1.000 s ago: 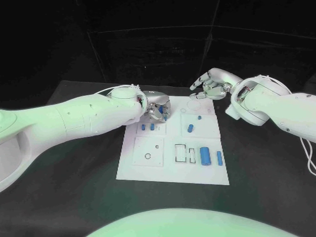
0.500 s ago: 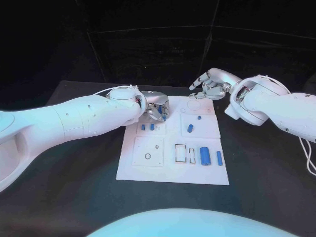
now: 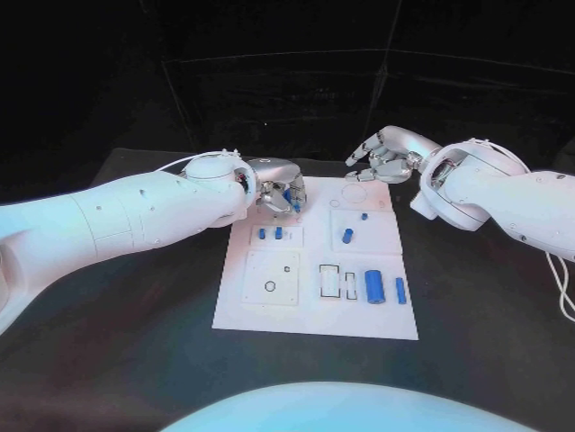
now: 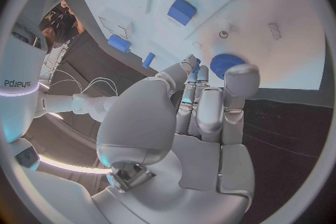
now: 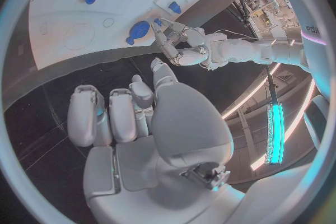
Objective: Assemble the parts on the task board
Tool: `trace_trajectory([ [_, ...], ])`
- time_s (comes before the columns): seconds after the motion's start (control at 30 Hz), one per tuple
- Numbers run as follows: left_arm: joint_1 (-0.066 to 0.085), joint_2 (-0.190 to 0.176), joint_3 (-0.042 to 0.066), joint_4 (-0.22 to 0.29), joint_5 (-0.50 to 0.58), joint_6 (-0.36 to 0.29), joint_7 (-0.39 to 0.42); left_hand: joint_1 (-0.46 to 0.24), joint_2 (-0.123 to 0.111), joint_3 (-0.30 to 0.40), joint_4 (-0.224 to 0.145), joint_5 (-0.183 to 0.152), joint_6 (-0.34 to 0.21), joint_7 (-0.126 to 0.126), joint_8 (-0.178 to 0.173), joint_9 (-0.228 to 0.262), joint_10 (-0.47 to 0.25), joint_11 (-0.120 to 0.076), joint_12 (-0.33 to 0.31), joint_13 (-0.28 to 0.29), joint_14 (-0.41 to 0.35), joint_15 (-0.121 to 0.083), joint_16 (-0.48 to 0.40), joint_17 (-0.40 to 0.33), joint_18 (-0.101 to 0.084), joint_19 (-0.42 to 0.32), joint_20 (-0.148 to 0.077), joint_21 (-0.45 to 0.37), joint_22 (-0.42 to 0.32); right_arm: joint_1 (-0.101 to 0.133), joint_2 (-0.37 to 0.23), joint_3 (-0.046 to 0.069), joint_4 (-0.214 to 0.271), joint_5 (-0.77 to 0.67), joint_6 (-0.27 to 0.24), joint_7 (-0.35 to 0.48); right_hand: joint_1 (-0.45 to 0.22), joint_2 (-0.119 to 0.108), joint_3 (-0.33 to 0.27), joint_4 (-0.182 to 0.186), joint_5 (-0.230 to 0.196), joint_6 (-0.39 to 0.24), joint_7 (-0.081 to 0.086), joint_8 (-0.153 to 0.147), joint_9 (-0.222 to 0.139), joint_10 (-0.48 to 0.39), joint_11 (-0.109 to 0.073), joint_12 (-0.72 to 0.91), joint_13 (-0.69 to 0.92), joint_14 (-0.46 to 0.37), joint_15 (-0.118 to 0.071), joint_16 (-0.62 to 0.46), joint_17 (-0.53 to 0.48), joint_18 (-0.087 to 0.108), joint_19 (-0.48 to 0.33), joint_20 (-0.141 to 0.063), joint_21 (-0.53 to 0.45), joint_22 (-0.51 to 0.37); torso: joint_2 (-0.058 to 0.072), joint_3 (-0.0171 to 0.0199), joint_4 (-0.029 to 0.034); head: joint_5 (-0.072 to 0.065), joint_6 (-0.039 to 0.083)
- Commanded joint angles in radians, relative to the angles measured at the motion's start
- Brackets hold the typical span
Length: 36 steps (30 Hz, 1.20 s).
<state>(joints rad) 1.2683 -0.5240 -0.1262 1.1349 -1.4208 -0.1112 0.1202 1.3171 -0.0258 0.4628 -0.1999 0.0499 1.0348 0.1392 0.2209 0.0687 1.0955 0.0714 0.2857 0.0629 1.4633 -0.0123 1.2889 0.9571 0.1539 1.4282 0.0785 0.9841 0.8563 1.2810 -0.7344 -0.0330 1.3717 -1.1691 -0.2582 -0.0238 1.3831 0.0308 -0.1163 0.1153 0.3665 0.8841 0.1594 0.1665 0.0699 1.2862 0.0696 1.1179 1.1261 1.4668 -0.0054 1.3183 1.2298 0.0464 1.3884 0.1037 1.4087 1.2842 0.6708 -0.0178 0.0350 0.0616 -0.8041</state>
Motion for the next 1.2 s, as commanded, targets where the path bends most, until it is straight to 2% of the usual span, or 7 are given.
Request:
trace_trajectory([
  [0.03,0.002,-0.020,0.012,0.027,0.017,-0.019,0.008,-0.012,-0.002,0.005,0.001,-0.001,0.009,0.000,-0.005,0.001,0.006,0.001,-0.003,0.001,0.008,-0.006,0.003,-0.001,-0.021,0.004,-0.001,0.003,0.001,0.002,0.000,0.001,-0.001,0.001,0.004,0.008,0.004,0.003,0.002,0.005,0.005,-0.001,-0.003,0.007,-0.001,-0.004,-0.004,-0.001,0.001,0.034,-0.006,-0.004,0.001,0.019,0.001,-0.005,-0.005,0.001,0.000,-0.0003,0.0011,0.003,0.003],
  [0.2,0.002,-0.057,0.024,0.058,0.021,-0.006,-0.002,-0.015,-0.004,0.006,0.000,-0.001,0.011,0.000,-0.006,0.001,0.009,0.001,-0.007,0.001,0.008,-0.006,0.003,-0.002,-0.021,0.004,-0.001,0.007,0.006,0.002,0.001,0.001,-0.002,0.001,0.006,0.009,0.004,0.003,0.002,0.005,0.005,-0.001,-0.003,0.007,-0.001,-0.004,-0.004,-0.001,0.001,0.034,-0.006,-0.004,0.001,0.019,0.001,-0.005,-0.005,0.001,0.002,-0.0004,-0.0018,0.009,0.007],
  [0.43,0.002,-0.094,0.027,0.070,0.041,0.034,-0.015,-0.018,-0.007,0.007,0.000,-0.001,0.013,0.000,-0.008,0.001,0.011,0.001,-0.010,0.001,0.008,-0.006,0.003,-0.005,-0.022,0.005,-0.002,0.011,0.011,0.002,-0.001,0.001,-0.003,0.001,0.006,0.009,0.004,0.003,0.002,0.005,0.005,-0.001,-0.003,0.007,-0.001,-0.004,-0.004,-0.001,0.001,0.034,-0.006,-0.004,0.001,0.019,0.001,-0.005,-0.005,0.001,0.001,0.0003,-0.0019,0.012,0.006],
  [0.53,0.001,-0.099,0.027,0.068,0.044,0.044,-0.018,-0.018,-0.007,0.007,0.000,-0.001,0.013,0.000,-0.008,0.001,0.011,0.001,-0.010,0.001,0.008,-0.006,0.003,-0.005,-0.022,0.005,-0.002,0.011,0.011,0.002,-0.001,0.001,-0.003,0.001,0.006,0.009,0.004,0.003,0.002,0.005,0.005,-0.001,-0.003,0.007,-0.001,-0.004,-0.004,-0.001,0.001,0.034,-0.006,-0.004,0.001,0.019,0.001,-0.005,-0.005,0.001,0.001,-0.0012,-0.0019,0.012,0.005],
  [0.73,-0.001,-0.104,0.026,0.057,0.046,0.059,-0.025,-0.019,-0.008,0.007,0.000,-0.001,0.014,0.000,-0.009,0.001,0.012,0.000,-0.011,0.001,0.008,-0.006,0.002,-0.006,-0.022,0.005,-0.002,0.011,0.011,0.002,-0.002,0.001,-0.002,0.001,0.006,0.009,0.004,0.003,0.002,0.005,0.005,-0.001,-0.003,0.007,-0.001,-0.004,-0.004,-0.001,0.001,0.034,-0.006,-0.004,0.001,0.019,0.001,-0.005,-0.005,0.001,0.001,0.0004,-0.0043,0.016,0.004],
  [0.87,-0.002,-0.105,0.026,0.050,0.047,0.068,-0.028,-0.019,-0.008,0.007,0.000,-0.001,0.014,0.000,-0.009,0.001,0.012,0.000,-0.011,0.001,0.008,-0.006,0.002,-0.006,-0.022,0.005,-0.002,0.011,0.011,0.002,-0.002,0.001,-0.002,0.001,0.006,0.010,0.004,0.003,0.002,0.005,0.005,-0.001,-0.003,0.007,-0.001,-0.004,-0.004,-0.001,0.001,0.034,-0.006,-0.004,0.001,0.019,0.001,-0.005,-0.005,0.001,0.002,0.0001,-0.0052,0.015,0.004],
  [1.2,-0.006,-0.103,0.025,0.040,0.046,0.097,-0.039,-0.019,-0.008,0.008,-0.001,-0.001,0.014,0.000,-0.010,0.001,0.013,0.000,-0.013,0.001,0.008,-0.006,0.002,-0.007,-0.022,0.005,-0.002,0.012,0.012,0.002,-0.001,0.001,-0.003,0.001,0.005,0.010,0.004,0.003,0.002,0.005,0.005,-0.001,-0.003,0.007,-0.001,-0.004,-0.004,-0.001,0.001,0.034,-0.006,-0.004,0.001,0.019,0.001,-0.005,-0.005,0.001,0.001,0.0000,-0.0037,0.014,0.004],
])
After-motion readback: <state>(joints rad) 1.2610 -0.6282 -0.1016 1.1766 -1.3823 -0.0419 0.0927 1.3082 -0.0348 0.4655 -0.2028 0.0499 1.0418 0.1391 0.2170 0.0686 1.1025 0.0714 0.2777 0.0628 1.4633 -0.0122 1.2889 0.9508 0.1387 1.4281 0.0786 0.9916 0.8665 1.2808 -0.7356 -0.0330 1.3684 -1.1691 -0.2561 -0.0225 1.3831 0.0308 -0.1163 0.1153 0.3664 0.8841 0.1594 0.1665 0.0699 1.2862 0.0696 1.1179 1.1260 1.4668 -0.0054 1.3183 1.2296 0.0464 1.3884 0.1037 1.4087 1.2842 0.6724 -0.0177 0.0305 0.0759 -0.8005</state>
